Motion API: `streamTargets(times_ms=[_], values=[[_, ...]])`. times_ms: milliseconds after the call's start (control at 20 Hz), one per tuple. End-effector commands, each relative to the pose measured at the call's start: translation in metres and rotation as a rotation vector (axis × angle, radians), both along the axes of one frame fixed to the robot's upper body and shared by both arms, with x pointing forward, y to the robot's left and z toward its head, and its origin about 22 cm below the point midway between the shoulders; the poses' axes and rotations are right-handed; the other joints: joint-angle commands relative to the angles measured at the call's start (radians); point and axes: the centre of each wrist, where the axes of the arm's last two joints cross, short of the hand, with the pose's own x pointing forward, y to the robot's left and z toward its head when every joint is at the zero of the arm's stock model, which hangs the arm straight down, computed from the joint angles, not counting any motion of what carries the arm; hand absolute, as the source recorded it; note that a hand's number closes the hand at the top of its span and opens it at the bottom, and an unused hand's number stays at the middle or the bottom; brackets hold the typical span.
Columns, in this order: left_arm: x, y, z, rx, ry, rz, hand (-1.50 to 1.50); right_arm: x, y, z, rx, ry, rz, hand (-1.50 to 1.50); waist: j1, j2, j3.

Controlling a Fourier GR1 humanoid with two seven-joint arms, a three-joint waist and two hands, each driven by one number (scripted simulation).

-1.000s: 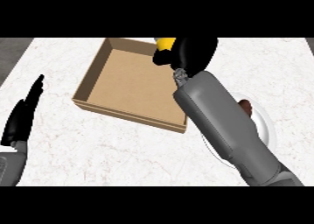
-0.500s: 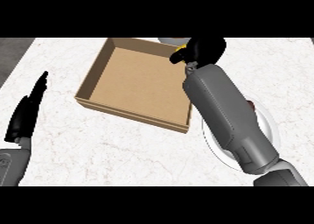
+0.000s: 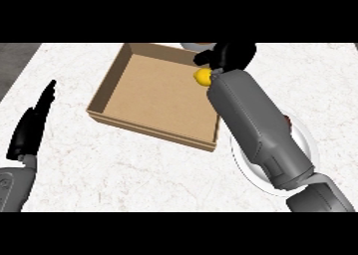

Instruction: Pick the lemon from the plate and place it in the cardboard box

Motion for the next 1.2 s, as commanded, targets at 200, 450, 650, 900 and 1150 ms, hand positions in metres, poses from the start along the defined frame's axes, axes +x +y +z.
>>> streamTargets(times_ms=[200, 450, 650, 900, 1150], values=[[-0.001, 0.012, 0.004, 0.000, 0.008, 0.033, 0.00, 0.001, 0.010, 0.006, 0.166, -0.326, -0.103, -1.50, -0.032, -0.013, 0.000], [-0.015, 0.022, -0.015, -0.009, 0.043, 0.079, 0.00, -0.008, 0.014, -0.001, 0.230, -0.401, -0.097, -1.50, -0.074, -0.033, 0.000], [-0.031, 0.023, -0.036, 0.006, 0.054, 0.110, 0.00, -0.021, 0.016, -0.012, 0.247, -0.387, -0.084, -1.50, -0.112, -0.045, -0.001], [-0.034, 0.037, -0.025, -0.008, 0.075, 0.153, 0.00, -0.044, 0.000, -0.045, 0.273, -0.373, -0.100, -1.50, -0.163, -0.067, 0.000], [-0.043, 0.039, -0.030, -0.012, 0.071, 0.188, 0.00, -0.082, -0.008, -0.067, 0.243, -0.333, -0.065, -1.50, -0.200, -0.074, -0.001]])
